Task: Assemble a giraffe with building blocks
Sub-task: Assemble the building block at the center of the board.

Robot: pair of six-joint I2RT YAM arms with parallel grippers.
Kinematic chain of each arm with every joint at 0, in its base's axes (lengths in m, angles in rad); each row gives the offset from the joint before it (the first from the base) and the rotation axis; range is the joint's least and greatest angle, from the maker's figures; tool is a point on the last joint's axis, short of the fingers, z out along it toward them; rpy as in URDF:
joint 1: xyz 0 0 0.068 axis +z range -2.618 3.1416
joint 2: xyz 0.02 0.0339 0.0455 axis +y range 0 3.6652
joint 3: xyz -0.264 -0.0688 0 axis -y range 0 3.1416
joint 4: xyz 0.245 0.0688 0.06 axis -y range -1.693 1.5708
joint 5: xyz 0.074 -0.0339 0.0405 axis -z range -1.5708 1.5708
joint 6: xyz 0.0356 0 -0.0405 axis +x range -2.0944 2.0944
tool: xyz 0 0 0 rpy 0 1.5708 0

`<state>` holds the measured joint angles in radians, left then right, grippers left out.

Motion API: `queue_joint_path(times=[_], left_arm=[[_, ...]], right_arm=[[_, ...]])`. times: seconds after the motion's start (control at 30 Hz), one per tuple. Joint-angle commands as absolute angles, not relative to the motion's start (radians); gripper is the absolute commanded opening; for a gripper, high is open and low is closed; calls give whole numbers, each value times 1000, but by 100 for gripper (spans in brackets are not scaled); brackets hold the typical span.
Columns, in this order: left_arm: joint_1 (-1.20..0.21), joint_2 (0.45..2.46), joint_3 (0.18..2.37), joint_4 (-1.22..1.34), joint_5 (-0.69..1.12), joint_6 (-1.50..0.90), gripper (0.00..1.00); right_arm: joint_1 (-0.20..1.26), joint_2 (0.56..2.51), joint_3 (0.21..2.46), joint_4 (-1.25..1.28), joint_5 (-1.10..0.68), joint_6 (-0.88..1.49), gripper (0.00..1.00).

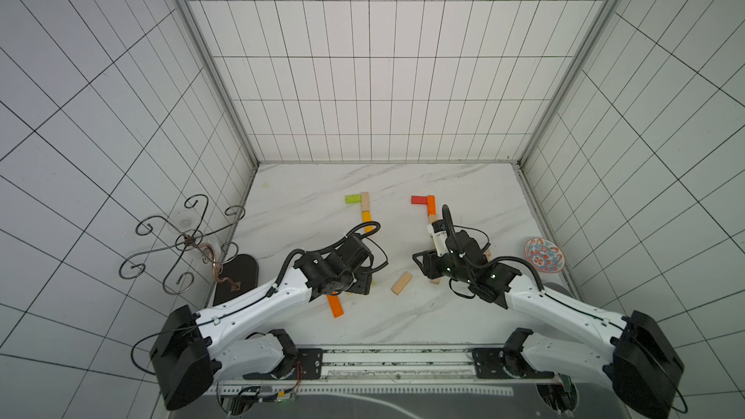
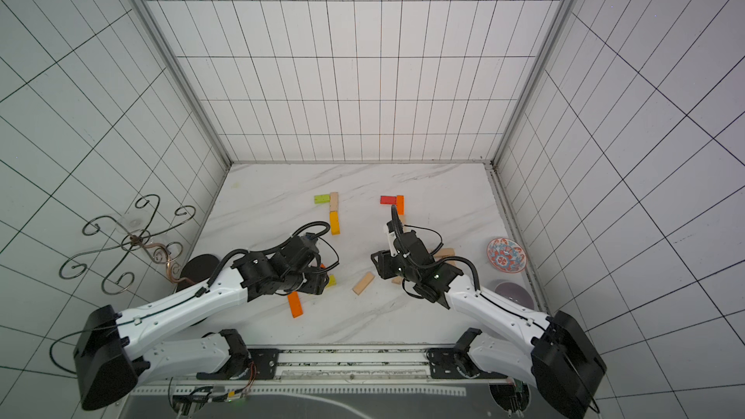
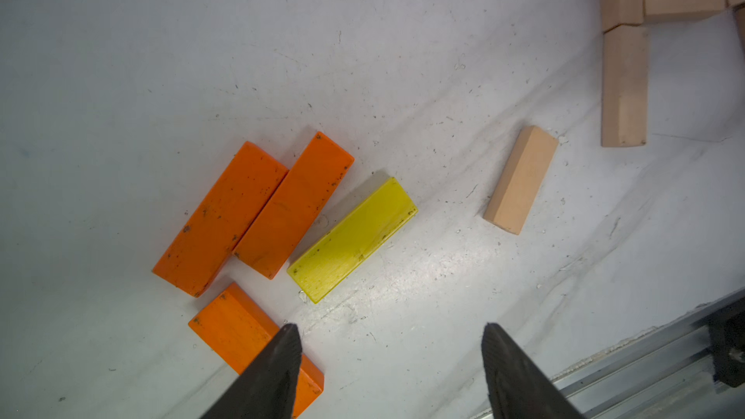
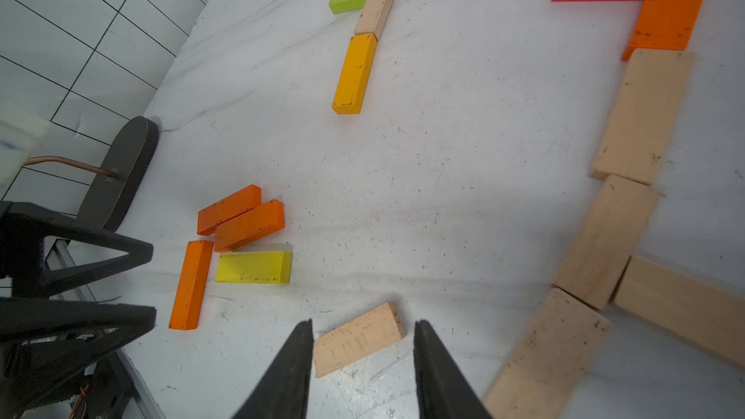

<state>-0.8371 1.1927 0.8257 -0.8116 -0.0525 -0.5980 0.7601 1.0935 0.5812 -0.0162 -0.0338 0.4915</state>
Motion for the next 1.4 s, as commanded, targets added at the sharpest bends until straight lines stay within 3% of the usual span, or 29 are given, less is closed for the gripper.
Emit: queue_joint_path(times=[0.0, 0.63, 0.87, 1.07, 1.37], left_arm=[[-839, 1246, 822, -791, -48, -560, 77], [-790, 1570, 928, -747, -5, -357, 84], [-782, 1618, 937, -756, 14, -317, 82], [-794, 1625, 919, -758, 35, -316, 69], [-803, 1631, 908, -769, -6, -375, 35]], right_arm=[[768, 1047, 508, 10, -9, 500, 42], [768, 958, 415, 0, 9, 497, 43], [768, 955, 411, 0, 14, 500, 42], [768, 965, 405, 10, 11, 503, 42], [768, 975, 397, 29, 8, 510, 42]])
